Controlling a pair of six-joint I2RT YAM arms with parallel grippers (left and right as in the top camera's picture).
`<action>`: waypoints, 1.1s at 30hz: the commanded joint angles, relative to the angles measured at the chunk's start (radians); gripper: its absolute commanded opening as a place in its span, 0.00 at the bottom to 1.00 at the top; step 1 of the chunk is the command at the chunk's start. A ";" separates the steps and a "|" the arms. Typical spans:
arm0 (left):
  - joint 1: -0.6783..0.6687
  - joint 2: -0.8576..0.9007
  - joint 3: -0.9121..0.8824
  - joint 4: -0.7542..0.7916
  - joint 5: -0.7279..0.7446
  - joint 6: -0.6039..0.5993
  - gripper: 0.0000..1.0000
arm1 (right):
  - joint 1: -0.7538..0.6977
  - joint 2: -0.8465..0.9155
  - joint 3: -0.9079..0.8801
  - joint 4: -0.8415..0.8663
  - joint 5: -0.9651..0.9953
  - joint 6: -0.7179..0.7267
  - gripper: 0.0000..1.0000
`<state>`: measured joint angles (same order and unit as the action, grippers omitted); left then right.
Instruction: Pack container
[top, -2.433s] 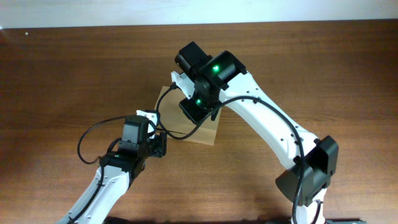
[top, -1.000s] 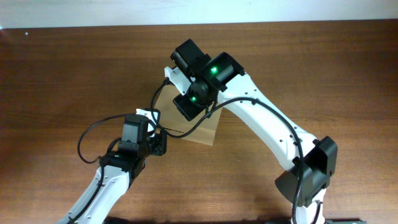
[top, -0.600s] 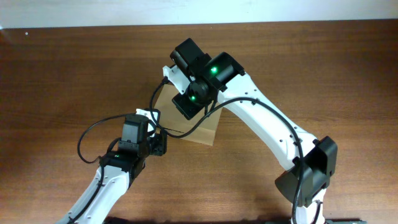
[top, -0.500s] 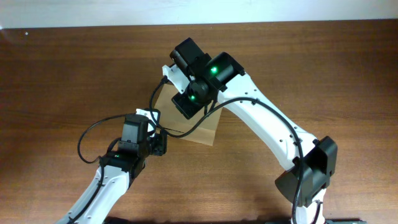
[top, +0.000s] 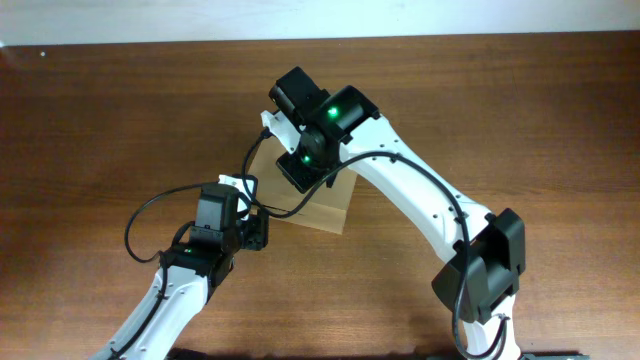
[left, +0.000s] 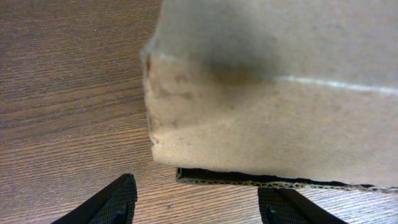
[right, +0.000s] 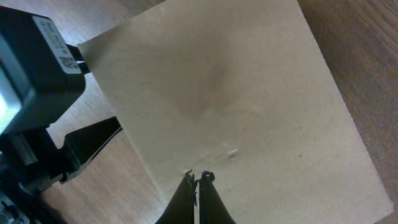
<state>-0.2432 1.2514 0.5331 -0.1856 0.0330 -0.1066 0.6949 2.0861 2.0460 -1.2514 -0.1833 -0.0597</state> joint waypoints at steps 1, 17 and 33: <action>-0.003 0.005 -0.009 0.007 -0.004 -0.010 0.64 | 0.003 0.002 0.022 0.000 0.034 -0.003 0.04; -0.003 0.005 -0.009 0.011 -0.004 -0.010 0.64 | 0.003 0.012 0.022 0.022 0.042 -0.003 0.04; -0.003 0.005 -0.009 0.014 -0.004 -0.010 0.63 | 0.005 0.049 0.022 0.026 0.037 -0.003 0.04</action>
<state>-0.2432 1.2514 0.5331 -0.1776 0.0330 -0.1066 0.6949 2.1292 2.0460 -1.2282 -0.1551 -0.0605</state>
